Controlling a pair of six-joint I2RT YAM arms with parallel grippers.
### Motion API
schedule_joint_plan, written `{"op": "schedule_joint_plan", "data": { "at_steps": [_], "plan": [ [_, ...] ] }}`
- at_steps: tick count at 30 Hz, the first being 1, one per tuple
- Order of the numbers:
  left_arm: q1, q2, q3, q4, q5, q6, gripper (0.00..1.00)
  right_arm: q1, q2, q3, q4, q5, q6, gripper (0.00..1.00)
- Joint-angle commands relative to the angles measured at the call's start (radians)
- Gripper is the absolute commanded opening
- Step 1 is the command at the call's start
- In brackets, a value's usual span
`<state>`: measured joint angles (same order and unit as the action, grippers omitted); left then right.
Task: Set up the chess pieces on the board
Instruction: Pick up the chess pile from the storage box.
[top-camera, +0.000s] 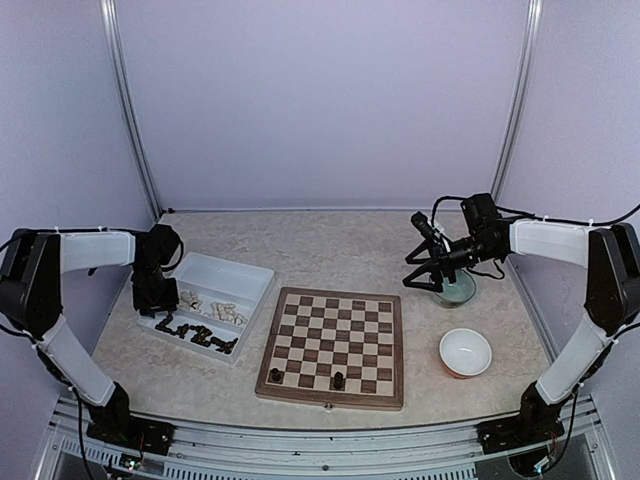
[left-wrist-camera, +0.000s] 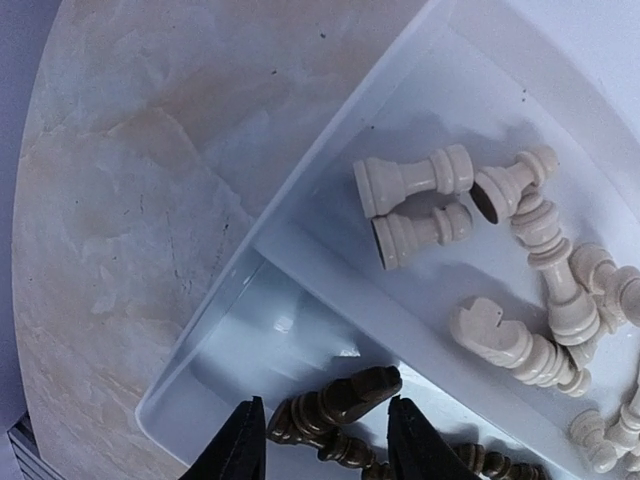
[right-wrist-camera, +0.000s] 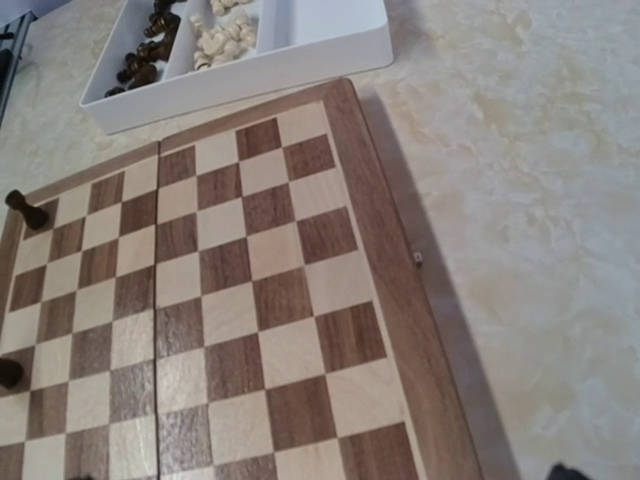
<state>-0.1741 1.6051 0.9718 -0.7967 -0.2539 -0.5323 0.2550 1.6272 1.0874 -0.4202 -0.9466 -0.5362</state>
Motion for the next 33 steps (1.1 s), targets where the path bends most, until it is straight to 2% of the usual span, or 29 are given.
{"op": "schedule_joint_plan", "data": {
  "at_steps": [1,10,14,21,33],
  "plan": [
    [0.019,0.057,0.018,-0.001,0.014,0.044,0.42,0.004,0.013,0.025,-0.018,-0.030,-0.011,0.98],
    [0.030,0.124,0.026,-0.026,0.033,0.053,0.35,0.005,0.005,0.020,-0.011,-0.037,-0.004,0.98],
    [0.021,0.119,0.023,-0.053,0.044,0.041,0.43,0.004,0.004,0.020,-0.011,-0.040,-0.002,0.98],
    [0.014,0.076,0.007,-0.093,0.036,0.016,0.43,0.004,0.004,0.020,-0.011,-0.046,0.001,0.98],
    [-0.006,0.089,-0.039,-0.058,0.102,0.009,0.23,0.004,0.007,0.019,-0.009,-0.057,0.006,0.98]
  ]
}}
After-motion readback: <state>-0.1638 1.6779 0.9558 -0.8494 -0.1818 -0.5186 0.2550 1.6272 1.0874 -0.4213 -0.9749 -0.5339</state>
